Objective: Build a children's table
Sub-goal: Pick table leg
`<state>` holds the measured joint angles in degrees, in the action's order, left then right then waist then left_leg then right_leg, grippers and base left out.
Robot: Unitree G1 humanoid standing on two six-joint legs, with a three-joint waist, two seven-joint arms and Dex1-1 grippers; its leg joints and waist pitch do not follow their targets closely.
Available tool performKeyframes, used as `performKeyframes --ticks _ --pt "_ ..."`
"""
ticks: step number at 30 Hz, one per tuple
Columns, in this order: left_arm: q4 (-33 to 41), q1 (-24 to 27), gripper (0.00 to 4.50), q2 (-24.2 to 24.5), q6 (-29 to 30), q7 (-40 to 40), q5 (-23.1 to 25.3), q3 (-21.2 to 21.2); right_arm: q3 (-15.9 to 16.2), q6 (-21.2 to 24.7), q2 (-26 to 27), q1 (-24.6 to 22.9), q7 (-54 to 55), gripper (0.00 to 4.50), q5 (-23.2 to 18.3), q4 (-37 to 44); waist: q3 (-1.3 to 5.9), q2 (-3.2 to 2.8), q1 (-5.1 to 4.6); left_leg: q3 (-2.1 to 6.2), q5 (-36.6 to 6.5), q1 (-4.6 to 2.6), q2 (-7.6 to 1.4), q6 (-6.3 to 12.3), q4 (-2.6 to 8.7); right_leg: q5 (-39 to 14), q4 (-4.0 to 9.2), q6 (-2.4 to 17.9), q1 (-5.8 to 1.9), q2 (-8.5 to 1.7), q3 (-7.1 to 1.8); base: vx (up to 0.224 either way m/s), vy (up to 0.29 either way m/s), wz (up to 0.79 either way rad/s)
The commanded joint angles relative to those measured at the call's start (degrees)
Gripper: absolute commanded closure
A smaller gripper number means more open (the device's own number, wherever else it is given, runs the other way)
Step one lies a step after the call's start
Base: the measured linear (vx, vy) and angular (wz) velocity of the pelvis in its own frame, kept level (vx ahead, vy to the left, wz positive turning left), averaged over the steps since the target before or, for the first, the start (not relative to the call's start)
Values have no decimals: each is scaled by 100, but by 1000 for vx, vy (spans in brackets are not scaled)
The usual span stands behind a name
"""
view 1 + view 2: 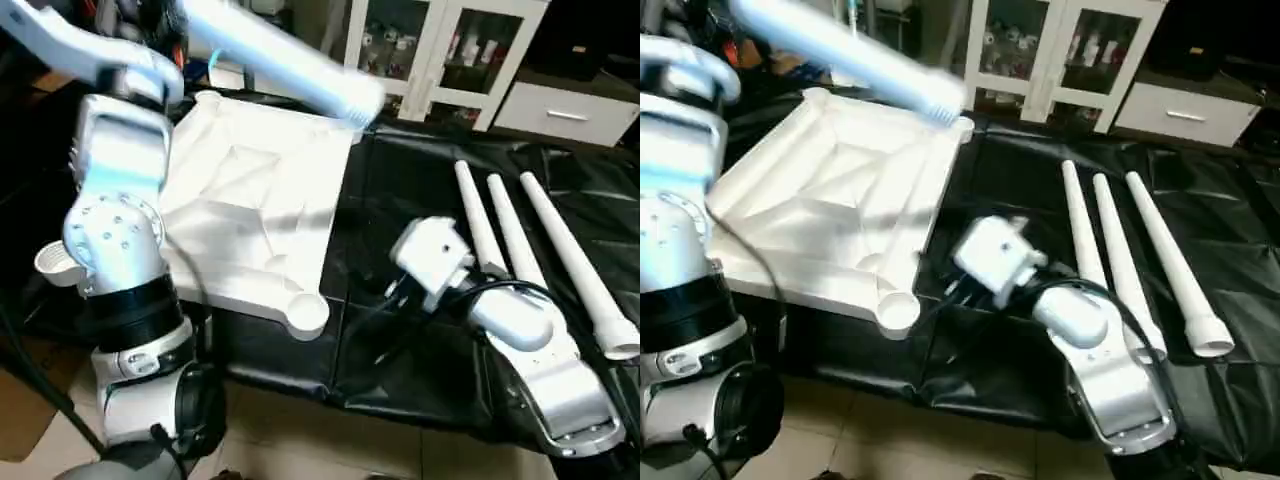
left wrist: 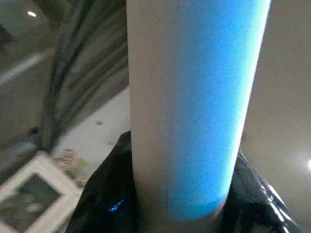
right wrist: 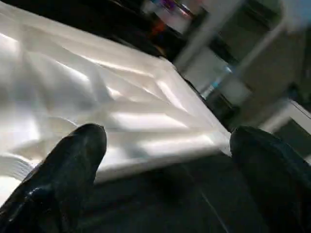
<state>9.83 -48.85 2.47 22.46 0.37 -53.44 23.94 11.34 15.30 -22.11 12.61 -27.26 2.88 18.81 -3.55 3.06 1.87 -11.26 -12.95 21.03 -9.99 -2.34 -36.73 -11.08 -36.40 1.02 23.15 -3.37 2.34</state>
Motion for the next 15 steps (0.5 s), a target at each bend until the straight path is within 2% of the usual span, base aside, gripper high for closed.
performKeyframes --ticks 1,2,3,8,15 --pt "158 -146 283 -23 63 43 -211 -2 -122 95 -62 -69 18 0 13 -46 378 -57 -9 165 -499 -60 -291 -113 450 -252 361 1124 -322 -395 -301 0 0 0" --pt "249 -183 283 -32 97 56 -402 19 -171 125 -90 -101 -9 0 6 -32 377 -39 -12 160 -534 -61 -290 -109 447 -329 373 1106 -324 -399 -303 0 0 0" --pt "288 -225 283 -37 117 40 -552 37 -211 146 -97 -116 -23 0 9 -14 371 -45 -7 162 -597 -68 -296 -112 449 -486 389 1081 -316 -407 -305 0 0 0" --pt "385 -314 283 -19 198 32 -945 76 -253 198 -92 -122 1 0 -5 51 350 -29 -19 163 -698 -79 -302 -153 457 -793 411 962 -286 -393 -301 0 0 0" --pt "492 -285 283 59 293 141 -1208 45 -271 210 -68 -124 3 0 -115 208 356 -22 -20 161 -539 -74 -295 -139 452 -657 395 878 -288 -380 -299 0 0 0"
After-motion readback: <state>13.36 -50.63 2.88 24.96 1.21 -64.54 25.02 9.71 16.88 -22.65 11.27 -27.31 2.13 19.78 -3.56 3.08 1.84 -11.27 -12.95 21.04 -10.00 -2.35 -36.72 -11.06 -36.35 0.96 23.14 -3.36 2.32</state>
